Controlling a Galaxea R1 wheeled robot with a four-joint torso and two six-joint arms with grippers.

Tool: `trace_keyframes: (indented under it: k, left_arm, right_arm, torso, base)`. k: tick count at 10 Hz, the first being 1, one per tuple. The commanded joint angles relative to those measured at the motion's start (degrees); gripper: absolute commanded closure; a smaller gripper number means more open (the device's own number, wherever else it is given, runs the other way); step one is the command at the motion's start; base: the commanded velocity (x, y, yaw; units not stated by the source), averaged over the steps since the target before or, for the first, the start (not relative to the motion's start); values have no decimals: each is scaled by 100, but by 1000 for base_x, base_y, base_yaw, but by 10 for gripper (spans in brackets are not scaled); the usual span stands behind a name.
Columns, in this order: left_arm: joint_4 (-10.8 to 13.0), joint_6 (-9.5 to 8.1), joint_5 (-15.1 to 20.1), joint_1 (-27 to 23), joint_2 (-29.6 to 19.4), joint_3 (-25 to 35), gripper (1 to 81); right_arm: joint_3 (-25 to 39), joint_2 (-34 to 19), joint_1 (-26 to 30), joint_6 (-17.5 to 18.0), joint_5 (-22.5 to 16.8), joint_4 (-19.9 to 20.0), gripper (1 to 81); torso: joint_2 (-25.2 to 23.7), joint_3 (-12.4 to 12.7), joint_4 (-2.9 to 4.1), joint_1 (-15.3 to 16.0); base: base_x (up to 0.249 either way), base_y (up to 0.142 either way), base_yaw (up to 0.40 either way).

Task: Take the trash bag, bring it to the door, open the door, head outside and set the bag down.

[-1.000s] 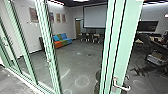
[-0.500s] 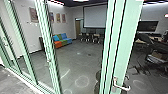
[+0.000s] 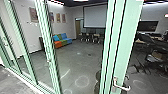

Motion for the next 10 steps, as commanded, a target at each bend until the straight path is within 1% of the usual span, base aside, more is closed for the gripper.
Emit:
trace_keyframes:
  k: [1, 2, 3, 4, 6, 8, 10]
  left_arm:
    - [-225, -28, 329, -368, -60, 4, 811]
    - [-261, -28, 329, -368, -69, 4, 811]
    - [-261, -28, 329, -368, -69, 4, 811]
    - [-269, -28, 329, -368, -69, 4, 811]
    - [-287, -28, 320, -368, -78, 4, 811]
    - [-296, -28, 320, -368, -87, 4, 811]
    - [-296, -37, 320, -368, -87, 4, 811]
  right_arm:
    - [168, -566, 1459, 228, -829, 1120, 10]
    - [116, -592, 1679, 664, -986, 1164, 10]
    - [45, -557, 1846, 1019, -1031, 1155, 10]
    - [-68, -461, 2022, 1516, -1100, 1155, 10]
    - [-333, -258, 2356, 2065, -1286, 1155, 10]
    - [-726, 47, 2594, 2685, -1469, 1147, 10]
    - [-956, 312, 2726, 3100, -1496, 1112, 10]
  torso:
    - [0, 0, 0, 0]
    - [0, 0, 0, 0]
    - [0, 0, 0, 0]
    - [0, 0, 0, 0]
    - [0, 0, 0, 0]
    - [0, 0, 0, 0]
    - [0, -2, 0, 2]
  base:
    - [0, 0, 0]
    - [0, 0, 0]
    - [0, 0, 0]
    - [0, 0, 0]
    - [0, 0, 0]
    - [0, 0, 0]
    - [0, 0, 0]
